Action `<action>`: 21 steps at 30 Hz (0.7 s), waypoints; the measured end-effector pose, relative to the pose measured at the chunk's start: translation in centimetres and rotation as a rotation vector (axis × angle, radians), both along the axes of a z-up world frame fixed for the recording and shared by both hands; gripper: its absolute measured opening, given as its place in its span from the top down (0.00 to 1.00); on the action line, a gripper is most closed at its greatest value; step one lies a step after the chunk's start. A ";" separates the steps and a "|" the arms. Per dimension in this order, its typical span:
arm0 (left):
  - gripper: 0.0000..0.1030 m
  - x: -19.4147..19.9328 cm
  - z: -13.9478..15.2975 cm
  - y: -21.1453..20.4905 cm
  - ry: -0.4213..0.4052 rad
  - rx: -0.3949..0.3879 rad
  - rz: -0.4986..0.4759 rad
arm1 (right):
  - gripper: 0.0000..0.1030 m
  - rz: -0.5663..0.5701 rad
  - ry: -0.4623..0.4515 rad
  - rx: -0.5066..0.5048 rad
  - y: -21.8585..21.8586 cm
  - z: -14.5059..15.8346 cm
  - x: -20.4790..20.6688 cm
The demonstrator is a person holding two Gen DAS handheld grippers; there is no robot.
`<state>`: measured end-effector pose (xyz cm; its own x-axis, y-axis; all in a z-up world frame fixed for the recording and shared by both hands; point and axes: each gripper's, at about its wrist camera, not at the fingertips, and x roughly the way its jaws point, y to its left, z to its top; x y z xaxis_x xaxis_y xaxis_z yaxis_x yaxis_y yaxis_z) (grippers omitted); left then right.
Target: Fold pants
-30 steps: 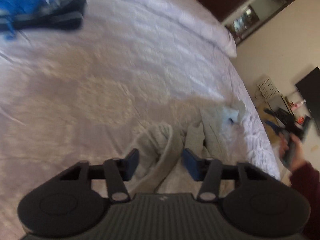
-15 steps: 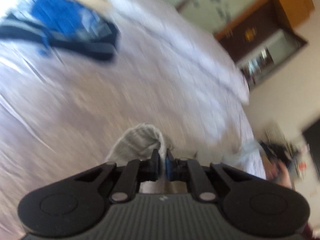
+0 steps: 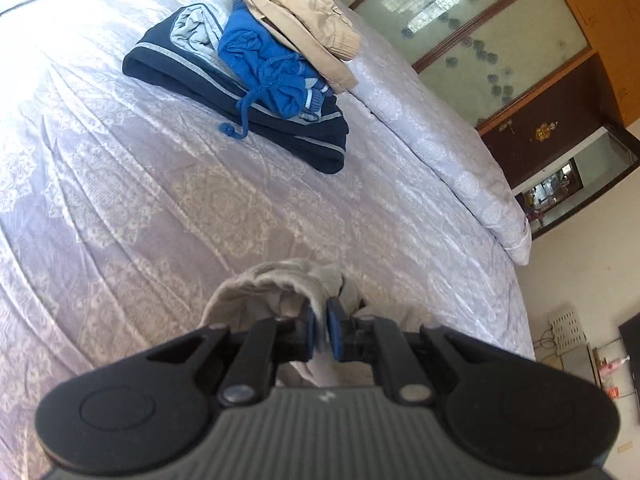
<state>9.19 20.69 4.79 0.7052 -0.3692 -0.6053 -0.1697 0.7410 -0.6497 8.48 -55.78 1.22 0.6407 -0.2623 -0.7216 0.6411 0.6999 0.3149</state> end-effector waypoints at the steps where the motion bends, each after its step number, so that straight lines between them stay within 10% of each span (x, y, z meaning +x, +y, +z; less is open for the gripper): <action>1: 0.92 0.1 0.1 0.1 0.000 0.005 0.008 | 0.58 -0.029 0.016 0.024 -0.5 -0.9 -1.1; 6: 0.52 0.8 0.0 -0.1 -0.002 0.033 0.025 | 0.56 -0.032 -0.076 0.070 -0.3 0.3 -1.0; 11: 0.50 1.9 -1.2 -1.1 0.039 0.050 0.000 | 0.34 0.106 -0.108 0.006 1.4 1.5 5.6; 18: 0.88 2.9 -2.6 -1.3 0.084 0.057 -0.018 | 0.27 0.220 0.214 -0.037 3.4 -3.7 13.5; 21: 0.92 3.2 -3.2 -1.2 0.091 0.066 -0.011 | 0.49 0.312 0.305 -0.236 6.3 -4.0 15.1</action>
<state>12.36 19.50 1.64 0.6419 -0.3340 -0.6902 -0.2173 0.7840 -0.5815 23.61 -49.46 -2.79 0.4836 -0.2699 -0.8326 0.4276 0.9029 -0.0442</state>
